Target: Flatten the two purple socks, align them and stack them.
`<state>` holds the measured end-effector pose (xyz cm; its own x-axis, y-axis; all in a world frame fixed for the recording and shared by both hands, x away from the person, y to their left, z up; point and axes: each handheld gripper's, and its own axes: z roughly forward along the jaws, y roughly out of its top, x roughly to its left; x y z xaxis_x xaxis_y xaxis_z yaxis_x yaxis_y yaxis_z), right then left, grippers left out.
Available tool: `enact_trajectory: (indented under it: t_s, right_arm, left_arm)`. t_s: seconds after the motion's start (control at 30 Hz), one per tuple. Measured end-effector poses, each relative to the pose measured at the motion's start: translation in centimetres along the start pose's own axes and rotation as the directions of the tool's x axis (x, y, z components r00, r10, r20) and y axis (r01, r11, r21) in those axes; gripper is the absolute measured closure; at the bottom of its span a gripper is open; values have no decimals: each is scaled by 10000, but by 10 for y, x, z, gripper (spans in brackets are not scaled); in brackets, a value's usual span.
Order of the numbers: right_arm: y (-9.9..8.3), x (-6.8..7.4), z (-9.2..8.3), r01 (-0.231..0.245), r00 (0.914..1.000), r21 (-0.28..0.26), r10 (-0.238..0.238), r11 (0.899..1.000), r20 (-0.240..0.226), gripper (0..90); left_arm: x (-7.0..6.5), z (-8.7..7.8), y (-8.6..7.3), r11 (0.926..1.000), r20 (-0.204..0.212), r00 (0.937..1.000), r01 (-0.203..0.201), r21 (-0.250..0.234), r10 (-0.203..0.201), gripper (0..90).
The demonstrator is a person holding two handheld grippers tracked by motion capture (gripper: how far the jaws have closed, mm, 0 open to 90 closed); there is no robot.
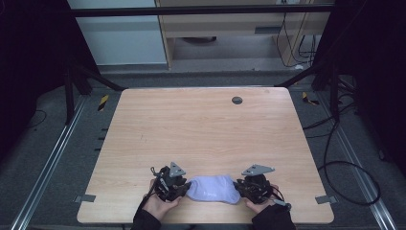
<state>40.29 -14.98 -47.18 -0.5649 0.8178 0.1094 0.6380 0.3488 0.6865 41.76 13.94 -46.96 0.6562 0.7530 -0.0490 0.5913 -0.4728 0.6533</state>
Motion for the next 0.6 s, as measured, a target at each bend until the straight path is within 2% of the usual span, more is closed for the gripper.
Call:
enact_trajectory:
  t_s: [0.1, 0.23, 0.33, 0.37, 0.43, 0.53, 0.6]
  right_arm:
    - [1, -1, -5, 160, 9999, -588, -161, 9981, -24, 734]
    - [2, 2, -2, 478, 9983, -987, -510, 9940, -297, 792]
    - [2, 5, 6, 759, 9949, -1016, -821, 9919, -582, 841]
    - [1, 5, 10, 826, 9937, -874, -887, 9927, -684, 858]
    - [-1, 3, 16, 838, 9924, -735, -899, 9938, -835, 875]
    - [-5, 1, 23, 819, 9932, -342, -844, 9961, -802, 886]
    - [-8, -1, 24, 750, 9940, -208, -764, 9970, -787, 889]
  left_arm:
    - [-1, -8, 4, 9984, -101, 9999, -57, -555, 51, 673]
    - [-10, -4, 9, 9937, -140, 9997, -230, -1093, 216, 716]
    - [-14, 1, 9, 9933, -18, 9994, -346, -1099, 346, 773]
    - [-19, 9, 8, 9947, 30, 9983, -575, -847, 580, 792]
    - [-21, 17, 6, 9959, 89, 9971, -756, -490, 761, 823]
    - [-22, 23, 1, 9970, 192, 9969, -764, -139, 767, 855]
    - [-22, 24, 1, 9971, 188, 9970, -751, -77, 753, 864]
